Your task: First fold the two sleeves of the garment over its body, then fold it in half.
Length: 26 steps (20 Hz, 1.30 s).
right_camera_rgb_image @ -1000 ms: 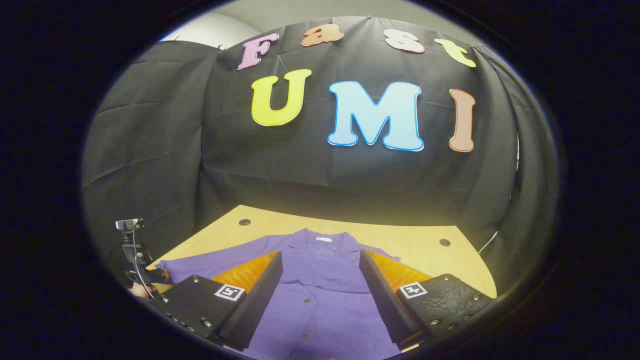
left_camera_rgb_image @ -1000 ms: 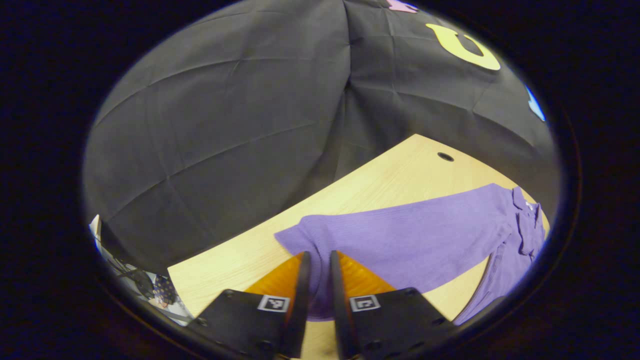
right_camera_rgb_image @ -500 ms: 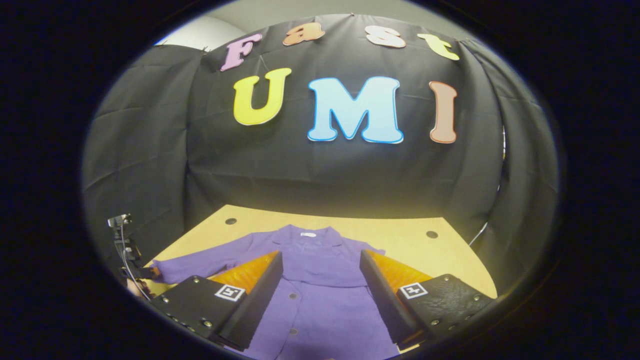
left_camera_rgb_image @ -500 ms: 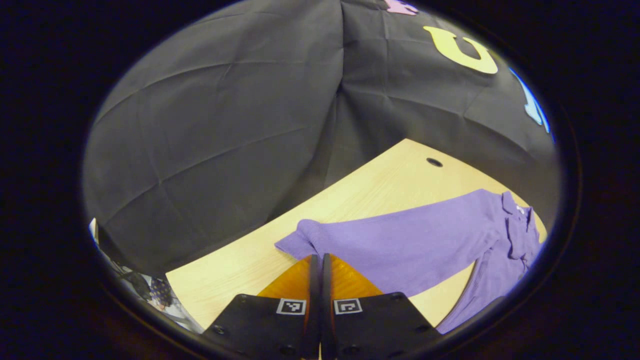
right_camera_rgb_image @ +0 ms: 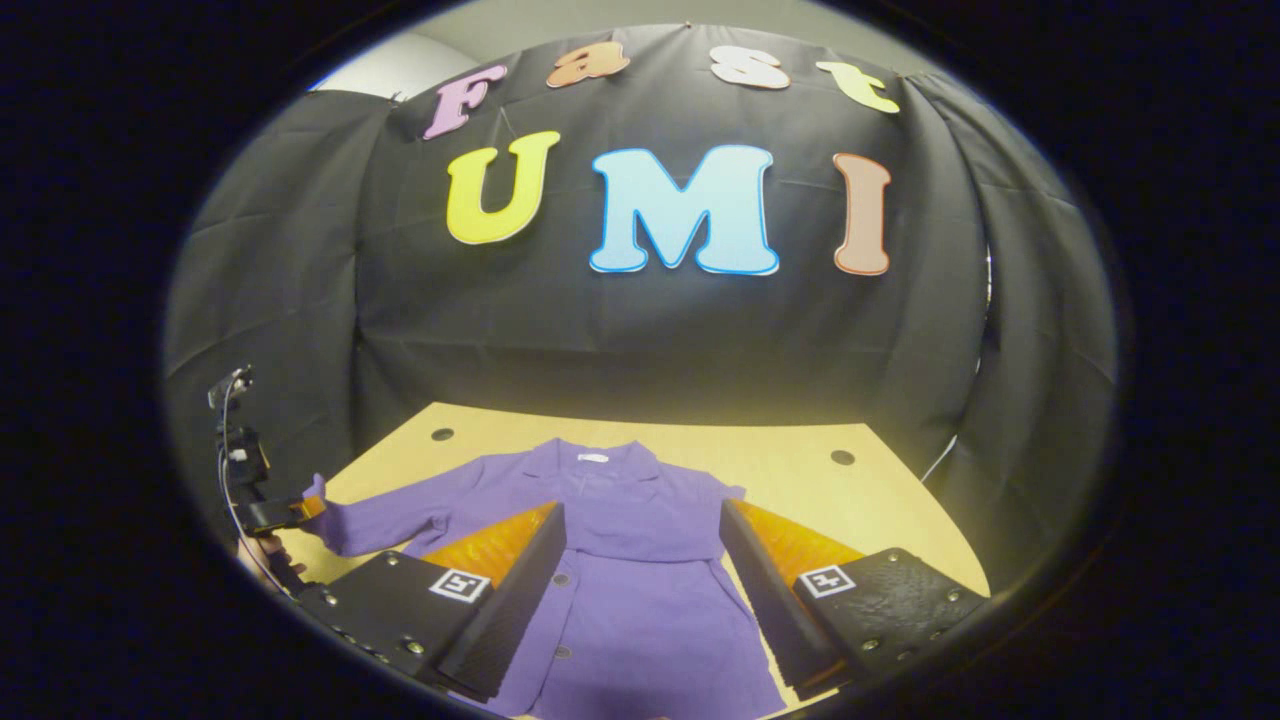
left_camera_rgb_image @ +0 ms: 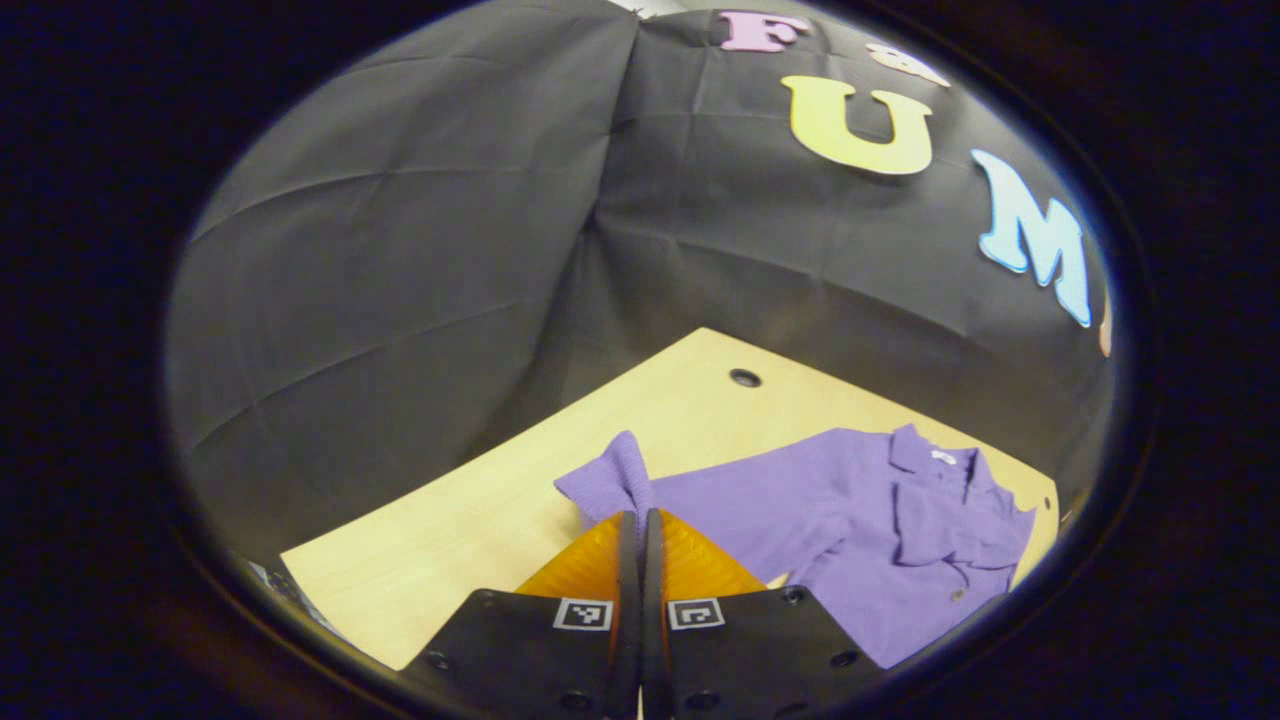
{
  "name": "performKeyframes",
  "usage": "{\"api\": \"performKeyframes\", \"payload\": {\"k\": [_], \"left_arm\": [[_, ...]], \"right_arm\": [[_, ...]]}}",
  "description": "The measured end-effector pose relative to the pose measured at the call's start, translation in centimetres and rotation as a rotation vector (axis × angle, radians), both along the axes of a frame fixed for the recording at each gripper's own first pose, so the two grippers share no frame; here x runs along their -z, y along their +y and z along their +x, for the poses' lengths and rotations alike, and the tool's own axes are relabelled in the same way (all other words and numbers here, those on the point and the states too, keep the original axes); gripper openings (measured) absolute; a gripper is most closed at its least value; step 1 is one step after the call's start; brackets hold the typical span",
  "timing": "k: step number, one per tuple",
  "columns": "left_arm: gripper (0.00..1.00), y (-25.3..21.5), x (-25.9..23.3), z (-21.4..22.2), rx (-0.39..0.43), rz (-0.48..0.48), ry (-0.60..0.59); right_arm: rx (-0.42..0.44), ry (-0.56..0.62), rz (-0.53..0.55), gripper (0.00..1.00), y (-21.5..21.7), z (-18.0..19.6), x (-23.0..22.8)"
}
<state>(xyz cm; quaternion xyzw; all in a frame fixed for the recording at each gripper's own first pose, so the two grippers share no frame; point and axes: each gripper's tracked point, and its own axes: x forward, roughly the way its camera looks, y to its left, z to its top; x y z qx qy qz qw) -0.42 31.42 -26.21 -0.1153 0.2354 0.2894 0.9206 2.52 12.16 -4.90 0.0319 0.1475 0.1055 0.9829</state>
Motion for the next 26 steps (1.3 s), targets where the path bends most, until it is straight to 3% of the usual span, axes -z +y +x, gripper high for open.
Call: {"api": "performKeyframes", "payload": {"k": [13,21,26], "left_arm": [[0.06,-19.2,-3.3,14.7,0.426,0.008,-0.099],[0.06,-31.8,-3.2,20.3,0.718,0.047,-0.117],[0.06,-37.6,-1.6,21.9,0.856,0.071,-0.104]], "right_arm": [[0.281,0.086,0.013,0.96,-9.7,-4.6,3.0],[0.394,0.121,0.016,0.96,-12.3,-7.1,4.1],[0.438,0.149,0.016,0.96,-13.1,-7.6,5.6]]}}
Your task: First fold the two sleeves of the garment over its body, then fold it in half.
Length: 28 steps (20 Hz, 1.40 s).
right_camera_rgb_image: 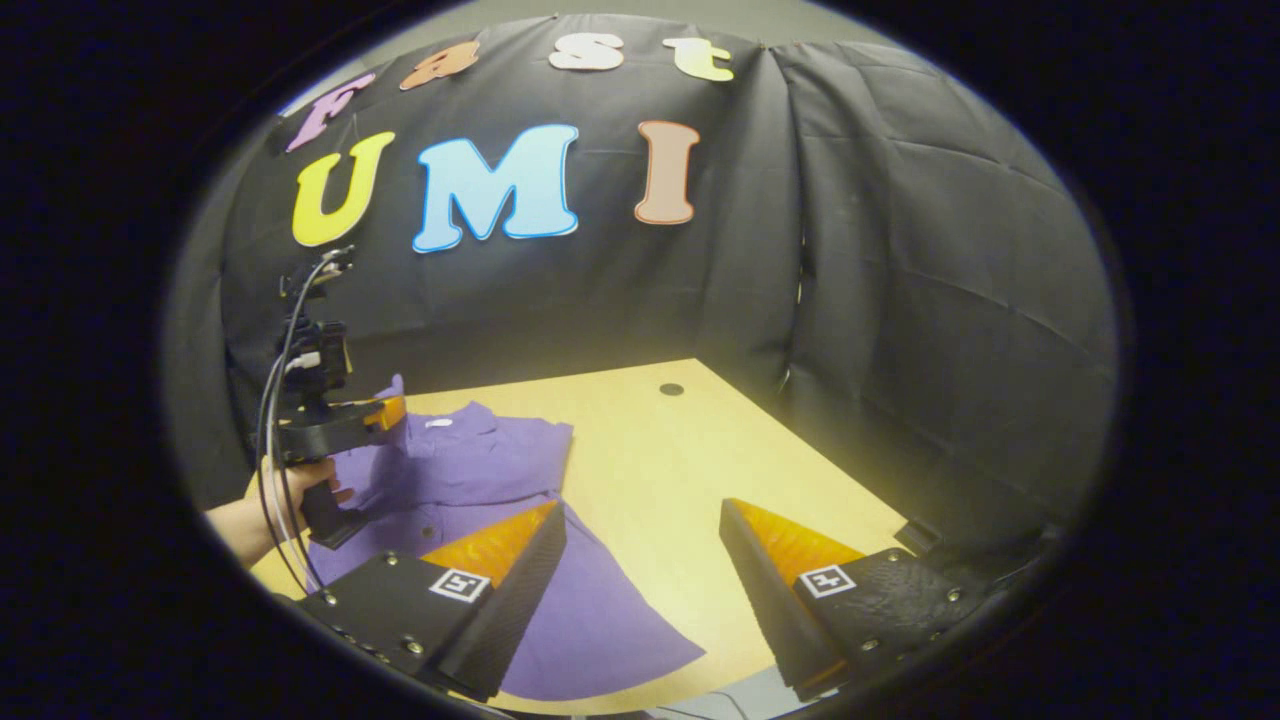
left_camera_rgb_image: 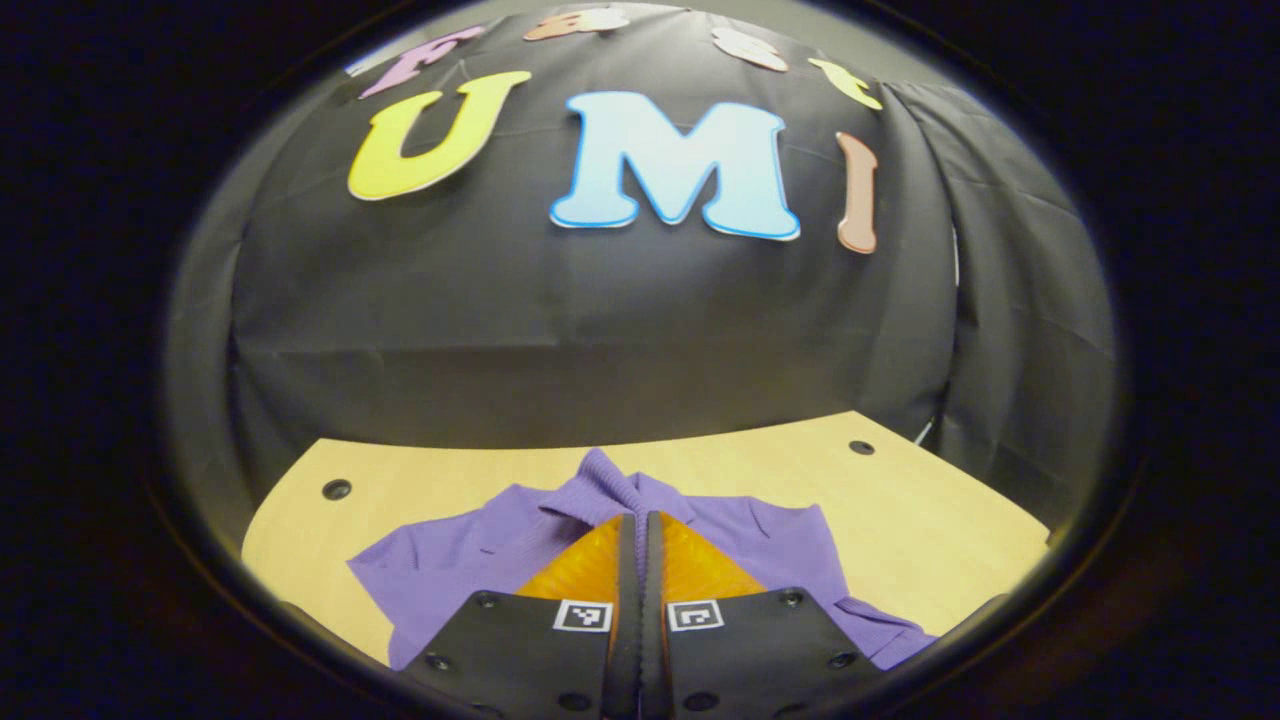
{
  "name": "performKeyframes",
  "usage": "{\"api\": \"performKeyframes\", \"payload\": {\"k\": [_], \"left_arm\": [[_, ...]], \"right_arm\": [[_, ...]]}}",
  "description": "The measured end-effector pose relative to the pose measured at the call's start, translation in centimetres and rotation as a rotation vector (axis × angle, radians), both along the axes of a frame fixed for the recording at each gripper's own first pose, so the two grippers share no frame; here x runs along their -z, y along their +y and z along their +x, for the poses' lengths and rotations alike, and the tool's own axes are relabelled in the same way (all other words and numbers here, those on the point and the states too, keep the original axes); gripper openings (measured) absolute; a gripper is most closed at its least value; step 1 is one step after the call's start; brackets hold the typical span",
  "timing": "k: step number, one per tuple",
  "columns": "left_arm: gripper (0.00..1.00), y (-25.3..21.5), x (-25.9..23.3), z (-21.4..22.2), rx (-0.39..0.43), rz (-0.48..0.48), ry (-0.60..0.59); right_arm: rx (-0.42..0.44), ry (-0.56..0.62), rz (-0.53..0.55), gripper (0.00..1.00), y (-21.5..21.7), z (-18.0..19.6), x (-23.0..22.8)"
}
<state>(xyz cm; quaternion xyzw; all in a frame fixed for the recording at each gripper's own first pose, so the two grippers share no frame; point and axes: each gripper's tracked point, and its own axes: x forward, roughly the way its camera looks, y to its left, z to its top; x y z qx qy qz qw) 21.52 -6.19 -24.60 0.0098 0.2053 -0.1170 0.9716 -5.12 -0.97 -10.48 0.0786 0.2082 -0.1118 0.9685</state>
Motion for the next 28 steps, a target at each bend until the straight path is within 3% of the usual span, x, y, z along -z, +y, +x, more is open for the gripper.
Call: {"api": "performKeyframes", "payload": {"k": [6,11,16,20,22,23,27,28], "left_arm": [[0.06,-5.1,3.6,0.8,0.13,0.051,0.048],[0.06,-6.3,7.8,1.0,0.184,0.091,0.141],[0.14,-7.3,10.2,0.1,0.233,0.132,0.188],[0.28,-8.8,10.4,-0.7,0.28,0.109,0.208],[0.46,-9.6,9.8,-1.1,0.289,0.097,0.191],[0.6,-9.8,9.5,-1.2,0.291,0.089,0.186],[0.84,-10.1,8.6,-1.7,0.273,0.063,0.173],[0.86,-10.1,8.3,-1.8,0.26,0.057,0.17]], "right_arm": [[0.046,0.027,0.01,0.96,-0.4,-1.9,0.0],[0.042,0.044,0.011,0.96,0.0,-2.0,0.5],[0.02,0.047,0.02,0.96,0.2,-1.5,1.0],[0.015,0.047,0.033,0.96,-0.1,-1.4,1.3],[0.008,0.047,0.032,0.96,-0.4,-1.3,1.4],[0.002,0.048,0.03,0.96,-0.6,-1.2,1.5],[-0.037,0.044,0.033,0.96,-1.2,-0.8,1.8],[-0.051,0.041,0.032,0.96,-1.3,-0.7,1.7]]}}
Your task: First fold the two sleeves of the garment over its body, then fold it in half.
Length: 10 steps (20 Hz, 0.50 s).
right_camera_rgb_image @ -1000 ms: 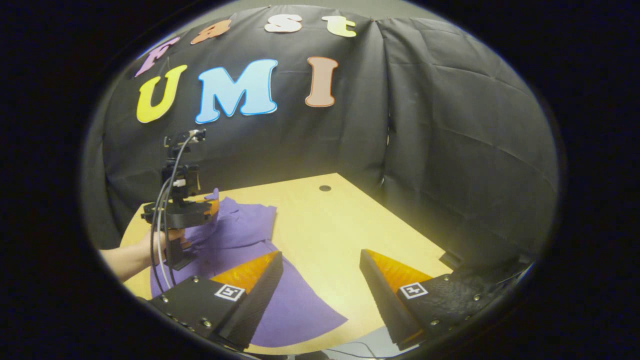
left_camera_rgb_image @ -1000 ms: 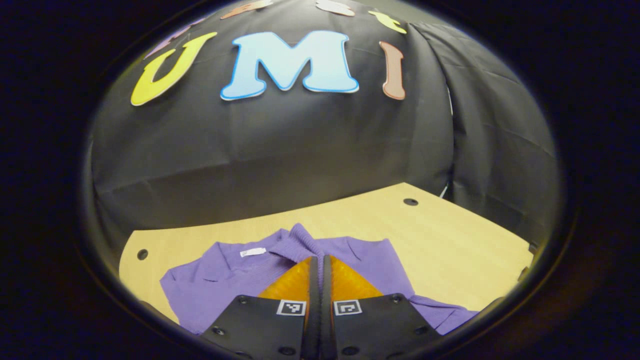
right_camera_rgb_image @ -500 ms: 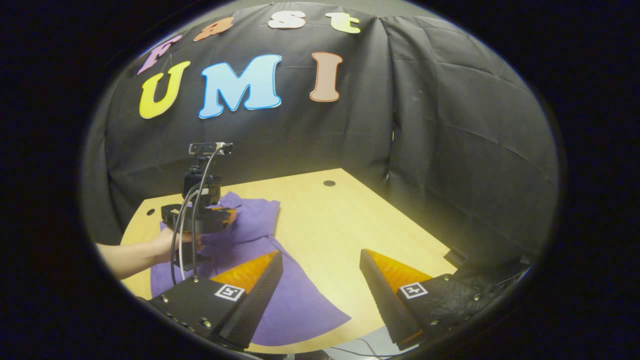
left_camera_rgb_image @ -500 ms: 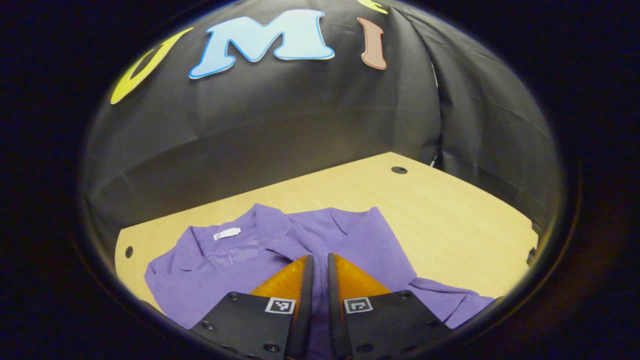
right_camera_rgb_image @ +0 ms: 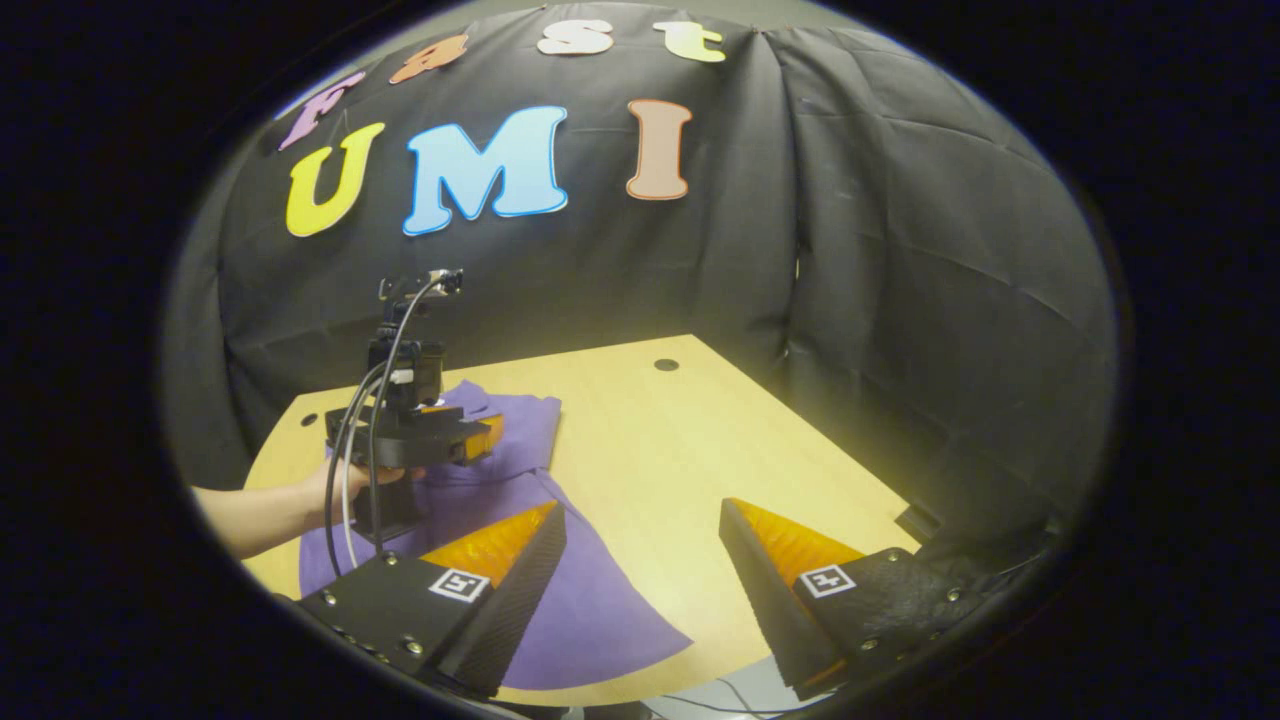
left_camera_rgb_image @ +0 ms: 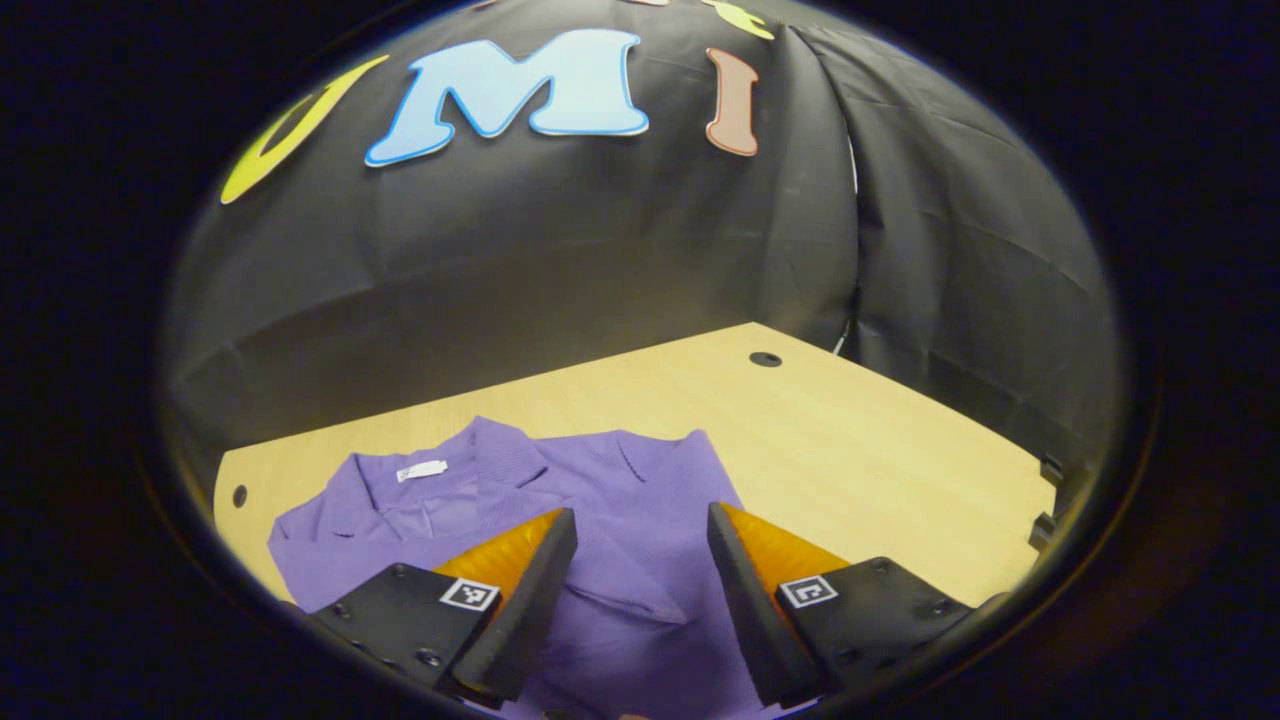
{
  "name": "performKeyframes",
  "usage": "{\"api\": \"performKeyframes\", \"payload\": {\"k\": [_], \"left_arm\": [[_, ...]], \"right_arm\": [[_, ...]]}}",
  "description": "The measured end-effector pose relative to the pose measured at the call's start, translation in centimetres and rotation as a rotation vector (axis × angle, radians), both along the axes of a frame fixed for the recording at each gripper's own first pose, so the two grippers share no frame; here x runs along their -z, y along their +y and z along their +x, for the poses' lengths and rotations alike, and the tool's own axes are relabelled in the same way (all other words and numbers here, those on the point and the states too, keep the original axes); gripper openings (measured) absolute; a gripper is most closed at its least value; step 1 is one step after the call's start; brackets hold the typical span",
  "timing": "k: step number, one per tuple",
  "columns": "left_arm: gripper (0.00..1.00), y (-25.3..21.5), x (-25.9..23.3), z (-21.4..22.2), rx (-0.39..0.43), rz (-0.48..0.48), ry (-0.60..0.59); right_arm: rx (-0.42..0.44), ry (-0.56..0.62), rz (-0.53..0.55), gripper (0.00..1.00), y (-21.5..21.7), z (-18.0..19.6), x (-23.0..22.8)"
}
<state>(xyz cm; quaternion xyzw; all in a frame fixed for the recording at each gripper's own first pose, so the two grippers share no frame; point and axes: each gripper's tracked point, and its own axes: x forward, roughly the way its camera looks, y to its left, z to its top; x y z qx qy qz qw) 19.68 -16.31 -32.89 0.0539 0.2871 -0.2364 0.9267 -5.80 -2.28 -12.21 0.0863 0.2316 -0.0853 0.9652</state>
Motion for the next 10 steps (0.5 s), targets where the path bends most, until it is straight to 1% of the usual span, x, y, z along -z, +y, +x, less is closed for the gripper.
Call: {"api": "performKeyframes", "payload": {"k": [3,10], "left_arm": [[0.93,0.7,-1.5,-0.9,-0.056,-0.032,-0.007],[0.94,5.5,-8.0,-3.8,-0.221,-0.077,-0.116]], "right_arm": [[-0.061,-0.002,-0.009,0.97,-0.3,0.7,0.7],[-0.237,-0.035,-0.026,0.96,-0.1,2.7,2.2]]}}
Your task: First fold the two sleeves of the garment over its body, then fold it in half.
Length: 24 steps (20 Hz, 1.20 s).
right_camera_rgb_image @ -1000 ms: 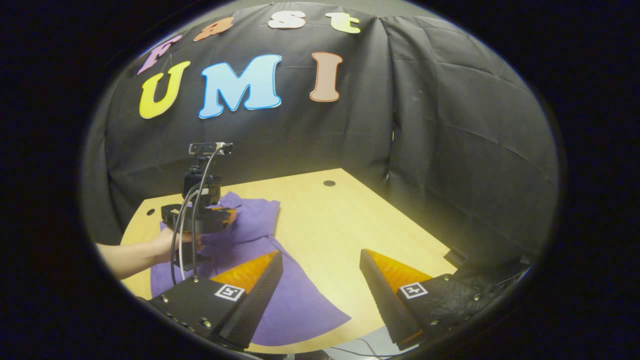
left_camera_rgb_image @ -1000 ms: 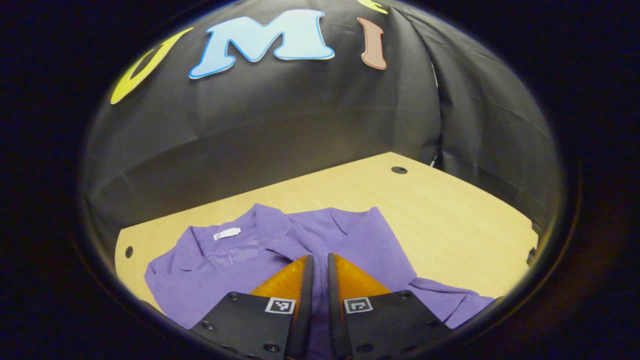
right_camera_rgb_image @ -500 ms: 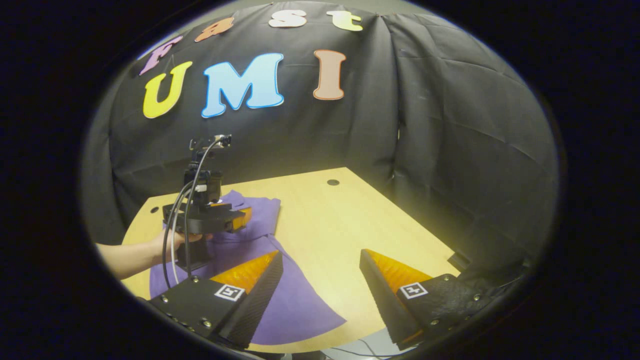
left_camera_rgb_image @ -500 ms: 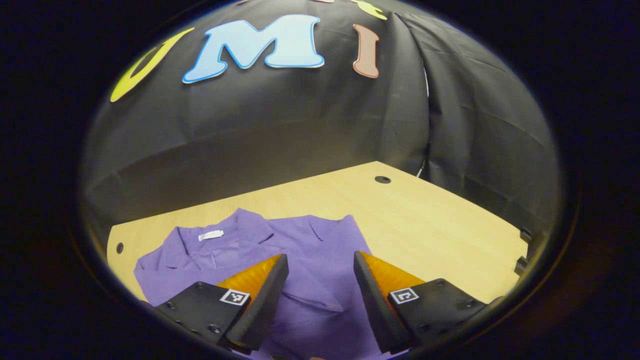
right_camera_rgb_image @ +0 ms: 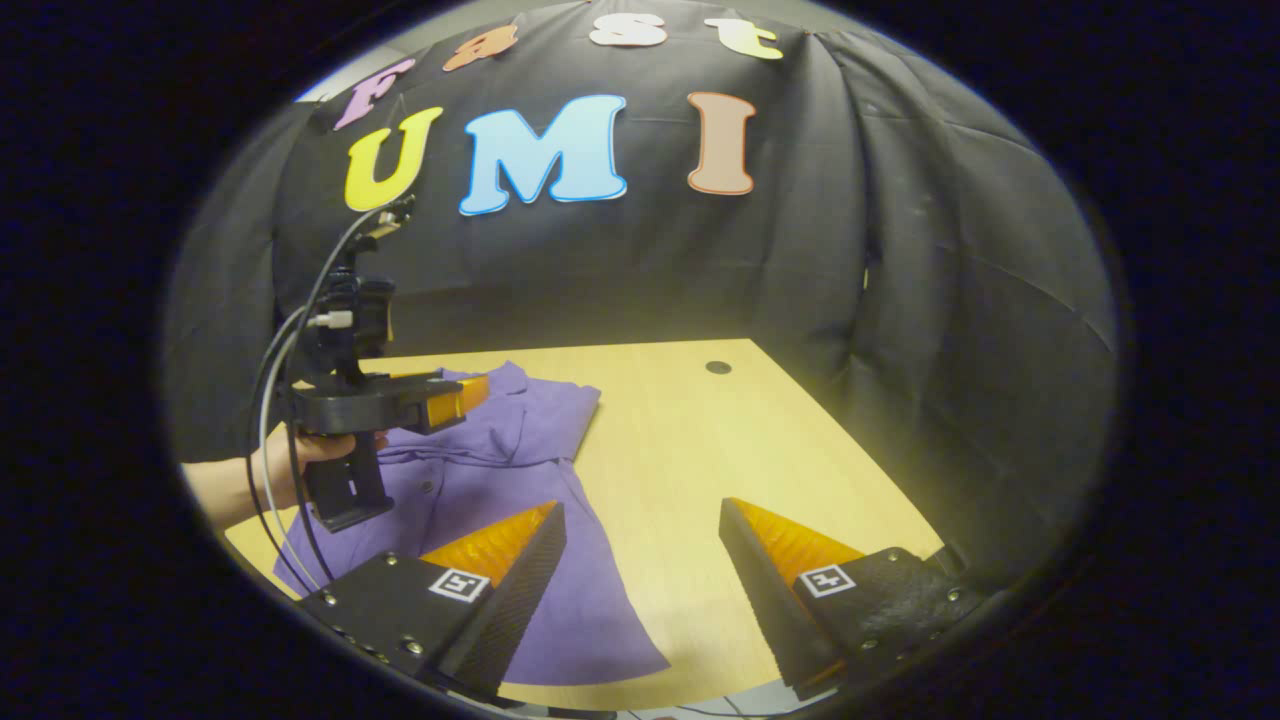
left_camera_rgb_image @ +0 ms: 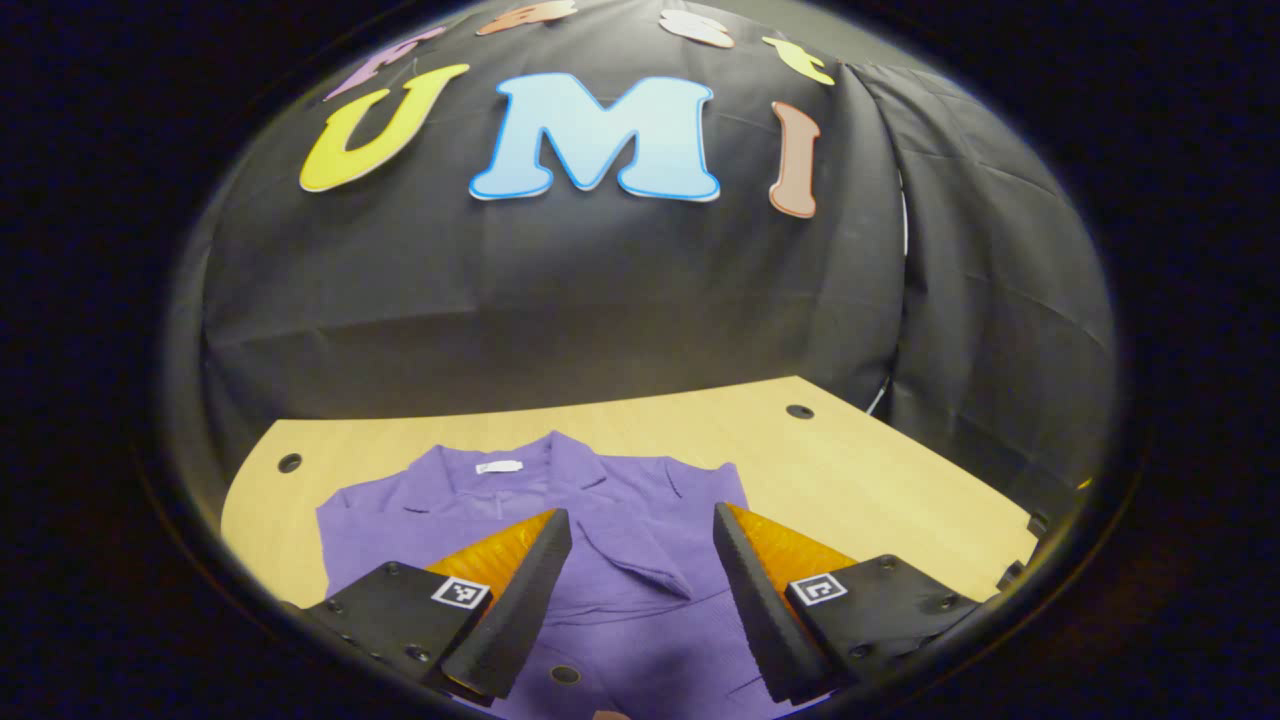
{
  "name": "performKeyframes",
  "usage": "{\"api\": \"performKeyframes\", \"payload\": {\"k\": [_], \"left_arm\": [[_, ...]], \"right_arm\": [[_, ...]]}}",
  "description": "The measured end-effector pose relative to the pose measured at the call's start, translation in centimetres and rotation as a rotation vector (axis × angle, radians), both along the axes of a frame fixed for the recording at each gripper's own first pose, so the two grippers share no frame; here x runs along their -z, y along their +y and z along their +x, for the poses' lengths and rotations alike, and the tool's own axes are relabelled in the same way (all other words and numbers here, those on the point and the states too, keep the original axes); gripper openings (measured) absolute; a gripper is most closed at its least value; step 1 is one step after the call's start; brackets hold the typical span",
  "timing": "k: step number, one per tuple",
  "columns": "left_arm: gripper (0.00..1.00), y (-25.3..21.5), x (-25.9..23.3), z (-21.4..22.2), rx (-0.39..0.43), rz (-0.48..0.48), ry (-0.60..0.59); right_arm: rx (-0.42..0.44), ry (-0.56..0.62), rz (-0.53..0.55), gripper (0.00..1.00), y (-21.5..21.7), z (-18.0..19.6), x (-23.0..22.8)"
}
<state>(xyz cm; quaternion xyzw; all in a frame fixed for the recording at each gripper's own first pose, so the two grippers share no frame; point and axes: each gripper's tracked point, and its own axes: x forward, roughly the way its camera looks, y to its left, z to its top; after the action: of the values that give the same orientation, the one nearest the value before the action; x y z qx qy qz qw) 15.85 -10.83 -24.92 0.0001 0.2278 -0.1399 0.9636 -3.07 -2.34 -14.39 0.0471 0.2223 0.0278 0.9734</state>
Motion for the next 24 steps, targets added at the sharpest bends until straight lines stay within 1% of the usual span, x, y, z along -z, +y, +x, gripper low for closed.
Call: {"api": "performKeyframes", "payload": {"k": [3,7,12,15,20,22,24], "left_arm": [[0.93,2.7,-2.8,-2.5,-0.053,-0.019,-0.035],[0.92,7.1,-5.6,-6.1,-0.117,-0.033,-0.079],[0.93,13.5,-6.5,-12.7,-0.185,-0.036,-0.077],[0.93,16.8,-5.6,-16.9,-0.204,-0.021,-0.052],[0.93,20.6,-3.3,-23.1,-0.194,-0.016,0.01],[0.93,21.8,-1.7,-25.2,-0.202,-0.01,0.052],[0.93,23.1,0.0,-27.4,-0.215,0.013,0.095]], "right_arm": [[-0.036,-0.018,-0.023,0.96,0.3,0.5,0.3],[-0.036,-0.048,-0.034,0.96,1.8,0.2,0.2],[-0.041,-0.04,0.0,0.96,5.1,-1.3,0.3],[-0.031,-0.01,-0.025,0.96,6.3,-2.8,1.5],[0.011,0.022,-0.038,0.97,7.4,-5.2,2.6],[0.023,0.044,-0.024,0.96,7.7,-5.8,3.1],[0.028,0.075,0.022,0.97,8.1,-6.7,4.2]]}}
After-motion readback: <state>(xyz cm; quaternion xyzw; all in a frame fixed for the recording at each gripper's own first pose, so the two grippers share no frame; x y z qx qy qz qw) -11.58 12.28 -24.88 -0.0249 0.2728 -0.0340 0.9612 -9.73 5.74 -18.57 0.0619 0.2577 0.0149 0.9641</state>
